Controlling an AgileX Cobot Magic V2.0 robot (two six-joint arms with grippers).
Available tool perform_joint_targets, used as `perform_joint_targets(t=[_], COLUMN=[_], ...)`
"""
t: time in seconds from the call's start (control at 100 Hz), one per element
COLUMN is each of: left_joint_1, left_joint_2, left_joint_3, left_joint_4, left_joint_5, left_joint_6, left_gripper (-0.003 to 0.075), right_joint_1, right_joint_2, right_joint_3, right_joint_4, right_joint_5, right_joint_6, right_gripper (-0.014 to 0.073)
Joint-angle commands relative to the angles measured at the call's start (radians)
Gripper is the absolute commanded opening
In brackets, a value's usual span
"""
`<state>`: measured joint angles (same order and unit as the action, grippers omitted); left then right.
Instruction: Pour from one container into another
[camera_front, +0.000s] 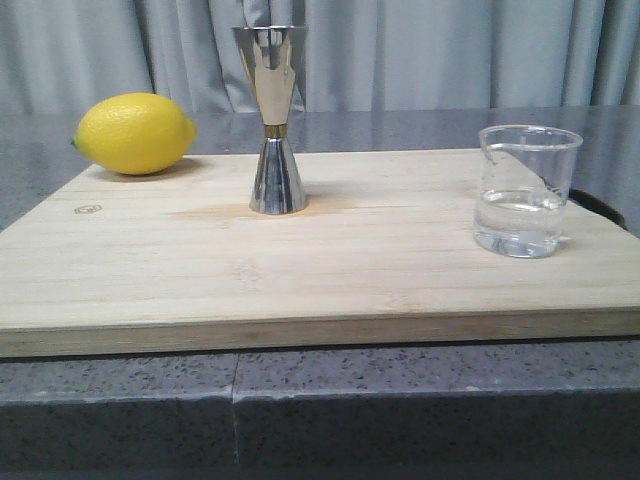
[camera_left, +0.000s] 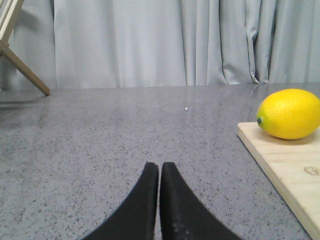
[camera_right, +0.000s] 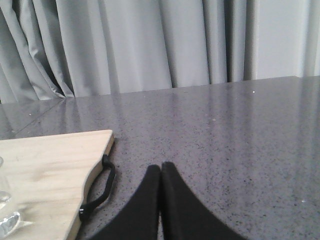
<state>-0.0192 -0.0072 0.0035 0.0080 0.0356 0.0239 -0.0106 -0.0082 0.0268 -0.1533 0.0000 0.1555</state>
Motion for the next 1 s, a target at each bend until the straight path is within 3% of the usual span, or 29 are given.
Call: perform_joint_targets(t=[0.0,0.09,0.21,0.66,0.84,0.99], left_joint_1=[-0.001,-0.001,-0.001,-0.001,-0.001,-0.001], left_joint_2=[-0.022,-0.022,-0.022,0.165,0.309,0.418], left_joint_3=[0.004,-0.002,-0.035,-0.356,-0.474,-0.557], left_joint_4=[-0.008,-0.023,-0.098,-0.11,-0.11,-0.11], left_joint_5=[-0.138,-0.221,-0.214,0.139,0.196,0.237], left_joint_6=[-0.006,-0.016,-0.016,-0.016,0.021,0.023], left_gripper=[-0.0019,-0.0019,-0.0019,-0.0019,-0.0019,-0.0019], right_joint_1=[-0.006,-0.006,-0.006,-0.004,-0.003,-0.003], right_joint_2=[-0.022,-0.022,-0.022,0.168,0.297,0.398], right_joint_3=[0.015,0.015,-0.006,-0.373,-0.501,-0.59], right_joint_4=[-0.004,-0.004,-0.004,-0.004,-0.004,-0.004], right_joint_5=[-0.127,-0.152,-0.118,0.28,0.327,0.327], right_joint_6=[-0.01,-0.01,-0.009,-0.037,-0.137,-0.139], right_gripper=[-0.0071,-0.0071,-0.0071,-0.0071,-0.0071,-0.0071])
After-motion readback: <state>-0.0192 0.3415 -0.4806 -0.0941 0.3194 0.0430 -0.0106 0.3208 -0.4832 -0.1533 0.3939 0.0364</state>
